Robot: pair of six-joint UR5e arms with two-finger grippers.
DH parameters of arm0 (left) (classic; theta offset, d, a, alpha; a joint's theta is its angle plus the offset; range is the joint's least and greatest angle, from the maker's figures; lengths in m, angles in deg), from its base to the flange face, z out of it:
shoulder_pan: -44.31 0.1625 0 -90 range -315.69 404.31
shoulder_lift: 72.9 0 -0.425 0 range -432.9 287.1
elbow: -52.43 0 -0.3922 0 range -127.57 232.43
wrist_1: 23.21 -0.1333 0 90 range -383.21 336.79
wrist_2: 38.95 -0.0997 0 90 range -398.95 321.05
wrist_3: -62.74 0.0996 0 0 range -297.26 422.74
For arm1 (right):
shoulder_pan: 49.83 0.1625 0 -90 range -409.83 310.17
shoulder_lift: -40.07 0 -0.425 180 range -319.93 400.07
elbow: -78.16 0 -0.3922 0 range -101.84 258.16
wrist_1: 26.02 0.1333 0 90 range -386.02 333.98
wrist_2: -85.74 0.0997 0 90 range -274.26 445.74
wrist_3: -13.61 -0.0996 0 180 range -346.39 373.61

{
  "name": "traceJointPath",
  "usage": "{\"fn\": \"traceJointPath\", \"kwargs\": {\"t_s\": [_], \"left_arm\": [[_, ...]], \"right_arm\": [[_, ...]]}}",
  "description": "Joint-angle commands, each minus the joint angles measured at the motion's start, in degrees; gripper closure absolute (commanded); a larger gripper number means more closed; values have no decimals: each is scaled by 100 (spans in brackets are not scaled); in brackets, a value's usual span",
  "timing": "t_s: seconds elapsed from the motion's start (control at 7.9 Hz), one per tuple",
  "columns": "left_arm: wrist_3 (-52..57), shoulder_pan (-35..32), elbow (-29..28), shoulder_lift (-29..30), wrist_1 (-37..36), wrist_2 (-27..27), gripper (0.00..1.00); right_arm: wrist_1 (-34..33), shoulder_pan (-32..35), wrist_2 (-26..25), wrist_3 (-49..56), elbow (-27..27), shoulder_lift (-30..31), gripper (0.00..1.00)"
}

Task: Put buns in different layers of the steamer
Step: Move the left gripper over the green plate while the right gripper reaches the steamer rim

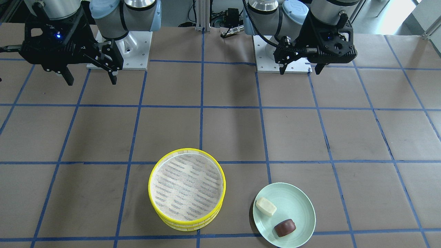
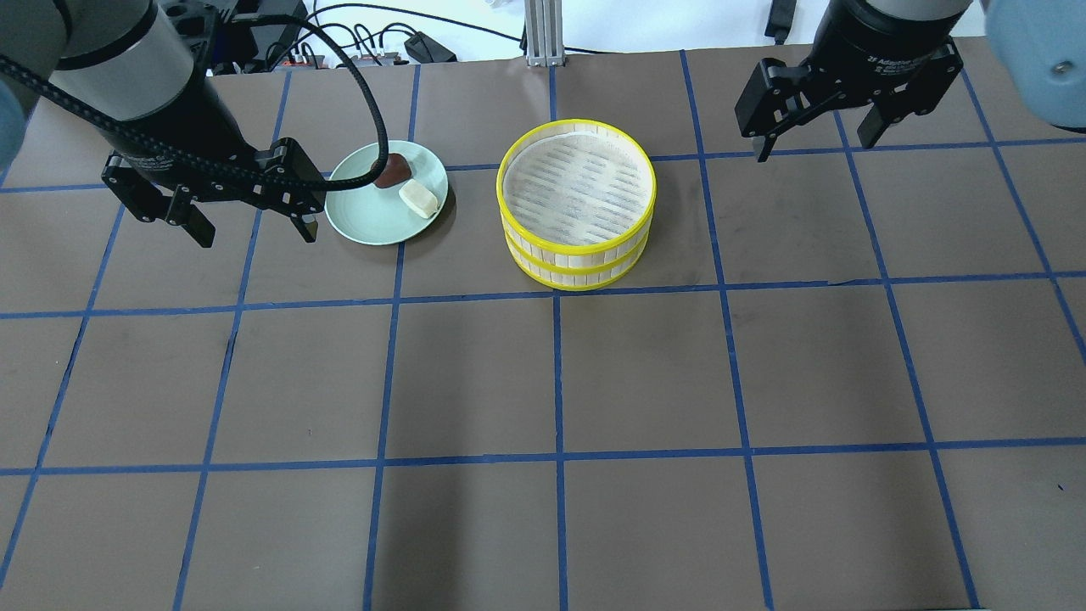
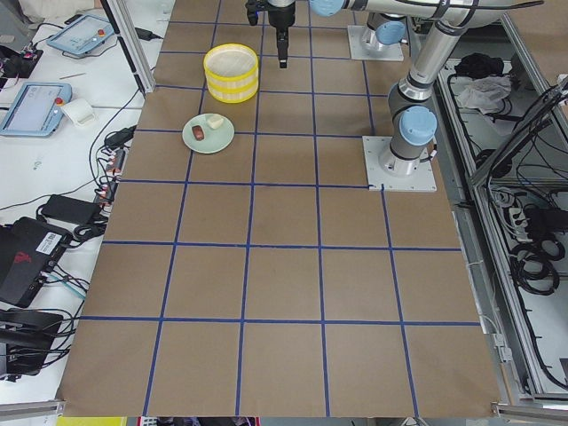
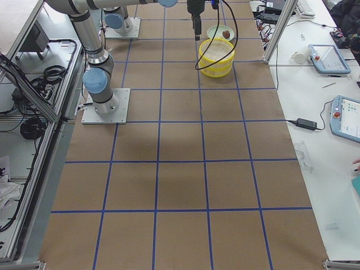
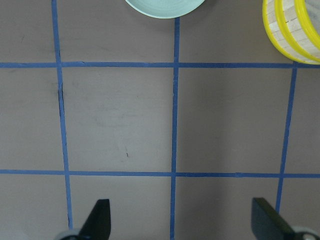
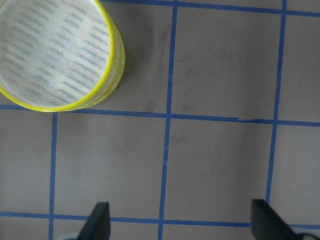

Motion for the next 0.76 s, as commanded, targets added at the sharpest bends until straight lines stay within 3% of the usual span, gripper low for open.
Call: {"fn": "traceJointPath", "kwargs": {"t_s": [0.0,0.38,0.51,0.63], "left_arm": [[14,3,1,17,14,-9,0],[-73,257,1,209,-361,60,0],[-135,267,9,567,-1295,78,0],[-492,284,9,979,-1661,70,0]], "right_arm": [[-9,1,0,5,0,0,0],[-18,1,0,31,9,-122,0],[-166,18,0,32,9,-166,0],[-315,27,9,-3,26,-263,0]]}}
